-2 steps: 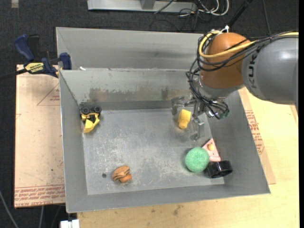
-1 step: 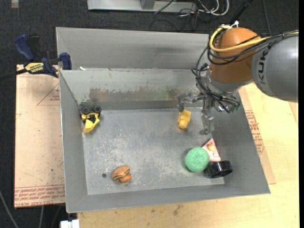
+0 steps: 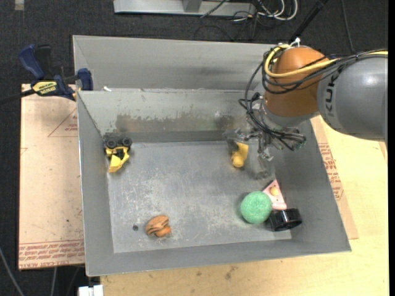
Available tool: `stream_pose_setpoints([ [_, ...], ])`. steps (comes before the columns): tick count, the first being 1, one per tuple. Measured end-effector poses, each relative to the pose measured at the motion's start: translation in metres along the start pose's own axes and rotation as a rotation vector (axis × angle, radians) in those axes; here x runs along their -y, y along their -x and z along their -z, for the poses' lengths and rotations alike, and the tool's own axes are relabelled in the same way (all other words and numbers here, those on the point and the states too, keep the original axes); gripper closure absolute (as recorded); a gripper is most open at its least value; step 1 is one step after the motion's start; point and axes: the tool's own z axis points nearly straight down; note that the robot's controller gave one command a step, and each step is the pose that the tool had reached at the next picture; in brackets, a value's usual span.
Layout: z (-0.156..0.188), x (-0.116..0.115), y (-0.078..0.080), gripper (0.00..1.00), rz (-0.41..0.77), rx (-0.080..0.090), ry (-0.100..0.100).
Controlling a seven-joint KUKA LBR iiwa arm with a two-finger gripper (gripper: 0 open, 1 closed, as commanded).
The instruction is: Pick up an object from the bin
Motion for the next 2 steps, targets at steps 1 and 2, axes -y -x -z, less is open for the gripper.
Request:
stream_pose_setpoints([
  [1, -0.0009, 0.0028, 0.0010, 1.00, -0.103, 0.000, -0.005],
  [2, -0.0002, 0.0019, 0.0011, 1.00, -0.159, -0.001, -0.003],
])
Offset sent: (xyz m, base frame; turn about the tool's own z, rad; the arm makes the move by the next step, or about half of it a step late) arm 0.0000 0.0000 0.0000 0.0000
